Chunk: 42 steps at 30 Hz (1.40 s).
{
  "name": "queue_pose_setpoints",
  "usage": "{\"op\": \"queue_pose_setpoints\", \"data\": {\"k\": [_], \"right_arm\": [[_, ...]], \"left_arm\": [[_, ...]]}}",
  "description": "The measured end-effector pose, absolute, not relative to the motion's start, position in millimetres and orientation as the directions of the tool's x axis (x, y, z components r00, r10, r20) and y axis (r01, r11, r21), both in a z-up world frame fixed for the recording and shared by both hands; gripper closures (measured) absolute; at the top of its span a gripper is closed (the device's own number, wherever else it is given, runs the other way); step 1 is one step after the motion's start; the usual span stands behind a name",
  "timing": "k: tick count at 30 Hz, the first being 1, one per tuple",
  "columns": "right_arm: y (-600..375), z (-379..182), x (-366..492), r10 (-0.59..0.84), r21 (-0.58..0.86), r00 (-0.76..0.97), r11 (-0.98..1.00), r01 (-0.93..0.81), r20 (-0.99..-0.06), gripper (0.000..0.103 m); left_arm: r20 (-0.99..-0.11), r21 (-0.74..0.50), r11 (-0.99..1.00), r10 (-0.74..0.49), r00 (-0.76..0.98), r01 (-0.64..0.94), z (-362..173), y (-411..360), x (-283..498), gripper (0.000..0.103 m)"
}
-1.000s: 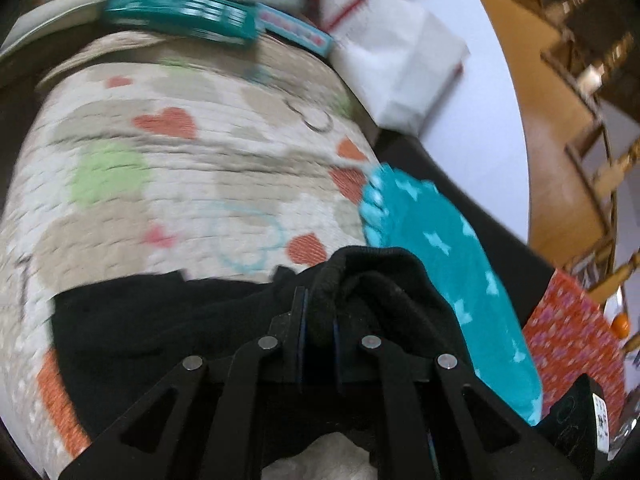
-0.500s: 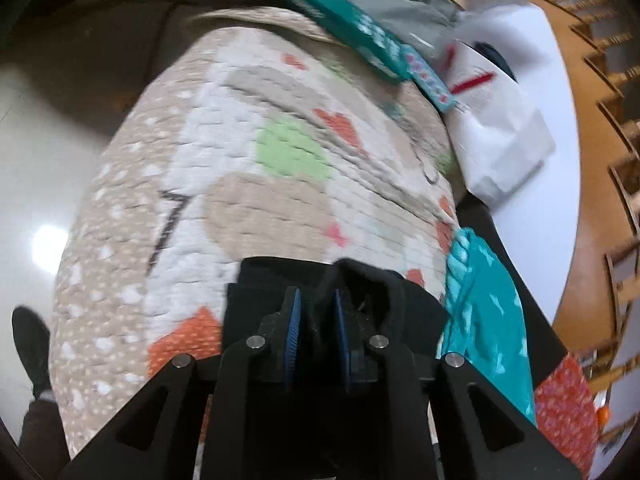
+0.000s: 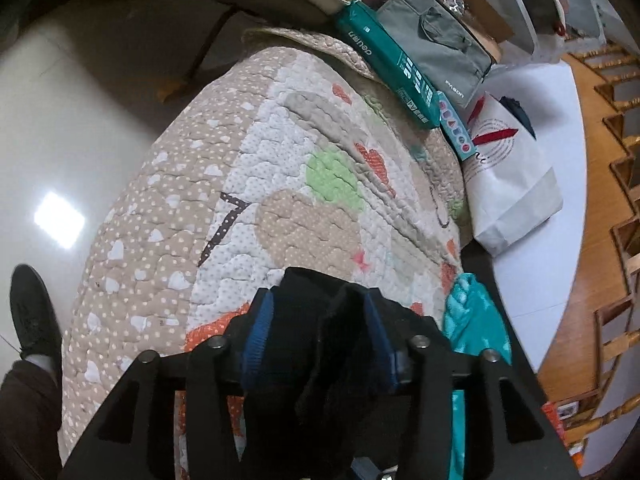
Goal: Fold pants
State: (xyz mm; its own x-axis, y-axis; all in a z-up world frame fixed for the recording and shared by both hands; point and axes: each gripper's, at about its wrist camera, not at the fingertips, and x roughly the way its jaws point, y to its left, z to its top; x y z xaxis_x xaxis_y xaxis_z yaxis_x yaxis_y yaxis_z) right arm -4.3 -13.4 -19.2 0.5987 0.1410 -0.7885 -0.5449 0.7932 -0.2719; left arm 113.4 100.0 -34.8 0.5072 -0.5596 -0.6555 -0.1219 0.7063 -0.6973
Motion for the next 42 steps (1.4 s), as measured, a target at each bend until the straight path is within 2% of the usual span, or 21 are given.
{"op": "queue_pose_setpoints", "data": {"k": [2, 5, 8, 13, 14, 15, 17, 22, 28, 31, 35, 38, 39, 40, 41, 42], "right_arm": [[-11, -20, -6, 0.141, -0.276, 0.596, 0.787, -0.552, -0.790, 0.082], [-10, -20, -9, 0.136, -0.285, 0.599, 0.783, -0.553, -0.789, 0.081], [-12, -20, -12, 0.134, -0.287, 0.601, 0.783, -0.552, -0.788, 0.081], [-10, -19, -13, 0.126, -0.302, 0.610, 0.780, -0.548, -0.782, 0.081], [-10, -19, -14, 0.124, -0.305, 0.612, 0.780, -0.547, -0.781, 0.080], [-10, -19, -13, 0.121, -0.309, 0.615, 0.779, -0.546, -0.780, 0.080], [-10, -18, -13, 0.118, -0.314, 0.620, 0.780, -0.542, -0.775, 0.079], [-11, -16, -13, 0.119, -0.316, 0.628, 0.784, -0.535, -0.769, 0.078], [-11, -17, -15, 0.126, -0.312, 0.629, 0.783, -0.538, -0.767, 0.076], [-11, -21, -15, 0.141, -0.285, 0.605, 0.784, -0.552, -0.784, 0.075], [-9, -24, -15, 0.137, -0.297, 0.609, 0.776, -0.556, -0.781, 0.075], [-10, -24, -15, 0.139, -0.294, 0.607, 0.777, -0.557, -0.783, 0.075], [-11, -25, -15, 0.137, -0.296, 0.608, 0.777, -0.556, -0.782, 0.075], [-11, -24, -15, 0.137, -0.296, 0.609, 0.778, -0.554, -0.781, 0.075], [-12, -24, -16, 0.138, -0.295, 0.610, 0.779, -0.554, -0.781, 0.075], [-13, -23, -16, 0.138, -0.292, 0.609, 0.781, -0.552, -0.781, 0.075]], "left_arm": [[-0.686, -0.650, 0.751, -0.517, 0.511, -0.113, -34, 91, 117, 0.048], [-0.708, -0.625, 0.773, -0.504, 0.495, -0.106, -41, 81, 124, 0.050], [-0.663, -0.682, 0.730, -0.584, 0.469, -0.056, -40, 78, 122, 0.087], [-0.616, -0.706, 0.709, -0.607, 0.502, -0.010, -24, 78, 113, 0.089], [-0.619, -0.703, 0.711, -0.604, 0.503, -0.012, -23, 78, 113, 0.081], [-0.625, -0.697, 0.717, -0.595, 0.505, -0.018, -24, 77, 114, 0.066], [-0.620, -0.705, 0.708, -0.596, 0.510, -0.029, -27, 78, 114, 0.052], [-0.549, -0.786, 0.617, -0.671, 0.498, -0.035, -33, 84, 115, 0.051], [-0.506, -0.818, 0.571, -0.665, 0.549, -0.062, -32, 93, 110, 0.051], [-0.486, -0.835, 0.540, -0.635, 0.601, -0.105, -31, 108, 106, 0.040], [-0.581, -0.734, 0.676, -0.576, 0.575, -0.063, -20, 97, 110, 0.037], [-0.622, -0.691, 0.722, -0.609, 0.492, 0.019, -23, 70, 116, 0.037], [-0.637, -0.666, 0.744, -0.605, 0.478, 0.055, -22, 58, 116, 0.041], [-0.659, -0.620, 0.780, -0.577, 0.483, 0.086, -20, 49, 115, 0.052], [-0.690, -0.564, 0.819, -0.539, 0.483, 0.107, -18, 41, 114, 0.073], [-0.725, -0.501, 0.858, -0.488, 0.485, 0.114, -17, 35, 113, 0.085]]}}
